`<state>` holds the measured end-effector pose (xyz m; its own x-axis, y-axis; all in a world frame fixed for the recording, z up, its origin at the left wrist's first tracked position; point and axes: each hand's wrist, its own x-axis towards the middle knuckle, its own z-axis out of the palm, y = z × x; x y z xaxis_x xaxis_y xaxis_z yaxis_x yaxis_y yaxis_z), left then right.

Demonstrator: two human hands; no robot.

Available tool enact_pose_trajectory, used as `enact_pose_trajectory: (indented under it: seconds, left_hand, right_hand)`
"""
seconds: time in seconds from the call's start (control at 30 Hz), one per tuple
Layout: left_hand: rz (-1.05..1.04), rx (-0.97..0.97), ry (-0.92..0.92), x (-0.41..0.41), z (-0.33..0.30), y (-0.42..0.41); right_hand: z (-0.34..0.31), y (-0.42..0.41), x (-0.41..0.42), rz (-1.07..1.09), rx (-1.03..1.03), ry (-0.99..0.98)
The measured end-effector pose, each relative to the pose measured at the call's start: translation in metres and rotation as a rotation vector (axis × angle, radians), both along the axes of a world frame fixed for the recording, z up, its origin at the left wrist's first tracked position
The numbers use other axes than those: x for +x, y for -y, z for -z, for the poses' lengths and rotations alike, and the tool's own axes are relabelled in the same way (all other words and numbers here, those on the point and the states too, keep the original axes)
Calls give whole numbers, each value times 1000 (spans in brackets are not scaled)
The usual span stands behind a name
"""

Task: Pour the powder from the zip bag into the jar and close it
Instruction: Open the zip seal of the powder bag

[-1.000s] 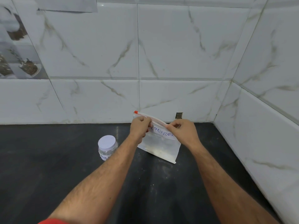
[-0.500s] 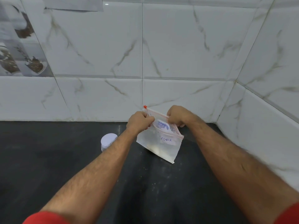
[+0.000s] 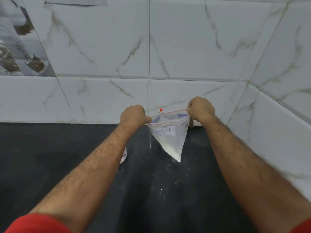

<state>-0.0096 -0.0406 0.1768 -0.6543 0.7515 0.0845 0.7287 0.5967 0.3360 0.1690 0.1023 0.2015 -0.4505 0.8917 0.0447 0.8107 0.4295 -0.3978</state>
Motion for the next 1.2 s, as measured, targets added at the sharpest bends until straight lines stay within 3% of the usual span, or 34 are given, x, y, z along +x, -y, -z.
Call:
enact_pose_trajectory:
  seconds: [0.3, 0.6, 0.73, 0.87, 1.1, 1.2]
  left_hand:
    - [11, 71, 123, 5, 10, -24]
    - [-3, 215, 134, 6, 24, -56]
    - [12, 122, 176, 8, 58, -56]
    - [-9, 143, 250, 10, 84, -49]
    - [11, 392, 318, 14, 52, -46]
    - [47, 392, 319, 11, 36, -50]
  right_hand:
    - [4, -23, 0, 9, 37, -108]
    - [10, -55, -6, 31, 240, -142]
    - [41, -53, -8, -31, 162, -41]
    - [61, -47, -9, -55, 64, -74]
    - [28, -45, -11, -9, 195, -139]
    - [18, -49, -5, 57, 225, -126]
